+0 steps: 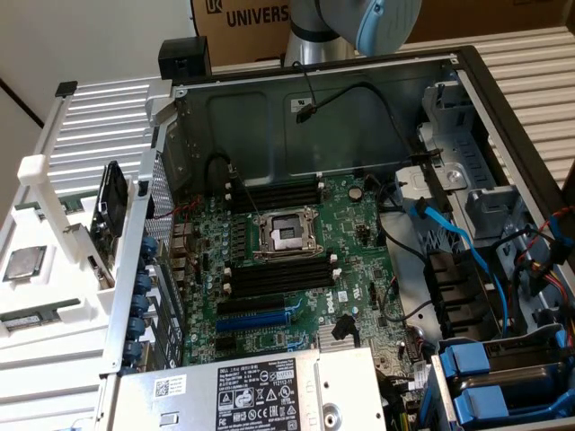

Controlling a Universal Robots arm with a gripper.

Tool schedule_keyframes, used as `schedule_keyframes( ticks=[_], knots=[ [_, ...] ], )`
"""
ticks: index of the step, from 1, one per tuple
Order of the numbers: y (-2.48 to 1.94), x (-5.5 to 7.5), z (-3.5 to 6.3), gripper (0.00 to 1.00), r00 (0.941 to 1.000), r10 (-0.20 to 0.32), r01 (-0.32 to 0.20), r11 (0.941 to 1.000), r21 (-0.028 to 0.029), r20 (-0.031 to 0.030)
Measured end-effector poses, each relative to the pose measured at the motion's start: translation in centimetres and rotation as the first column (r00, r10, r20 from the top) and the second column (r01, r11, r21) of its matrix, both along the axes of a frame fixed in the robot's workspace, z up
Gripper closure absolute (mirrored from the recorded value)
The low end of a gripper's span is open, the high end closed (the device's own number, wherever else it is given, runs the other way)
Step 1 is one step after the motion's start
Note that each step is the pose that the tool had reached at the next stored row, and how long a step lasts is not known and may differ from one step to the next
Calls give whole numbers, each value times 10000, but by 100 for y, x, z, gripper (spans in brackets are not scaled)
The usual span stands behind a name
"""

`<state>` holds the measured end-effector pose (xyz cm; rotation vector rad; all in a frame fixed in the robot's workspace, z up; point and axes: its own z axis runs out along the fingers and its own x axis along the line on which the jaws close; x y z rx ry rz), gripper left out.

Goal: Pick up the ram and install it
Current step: 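Pick up the ram and move it above insertion slot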

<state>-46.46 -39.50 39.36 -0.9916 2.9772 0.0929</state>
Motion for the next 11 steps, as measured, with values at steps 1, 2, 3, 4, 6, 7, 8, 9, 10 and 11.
schedule_keyframes(
  ticks=[1,2,3,4,6,7,8,9,10,11],
  knots=[
    [0,0,0,89,9998,178,-178,9998,0,-1],
    [0,0,0,89,9994,359,-359,9994,0,0],
    [0,0,0,89,9986,538,-538,9986,0,0],
    [0,0,-1,89,9974,723,-723,9974,0,1],
    [0,0,-1,89,9920,1266,-1266,9920,0,0],
    [0,0,0,89,9895,1448,-1448,9895,0,-1],
    [0,0,0,89,9867,1627,-1627,9867,1,-3],
    [0,0,0,89,9835,1809,-1809,9835,1,-5],
    [0,0,0,89,9802,1981,-1981,9802,1,-7],
    [0,0,0,89,9760,2178,-2178,9760,2,-10]
  ],
)
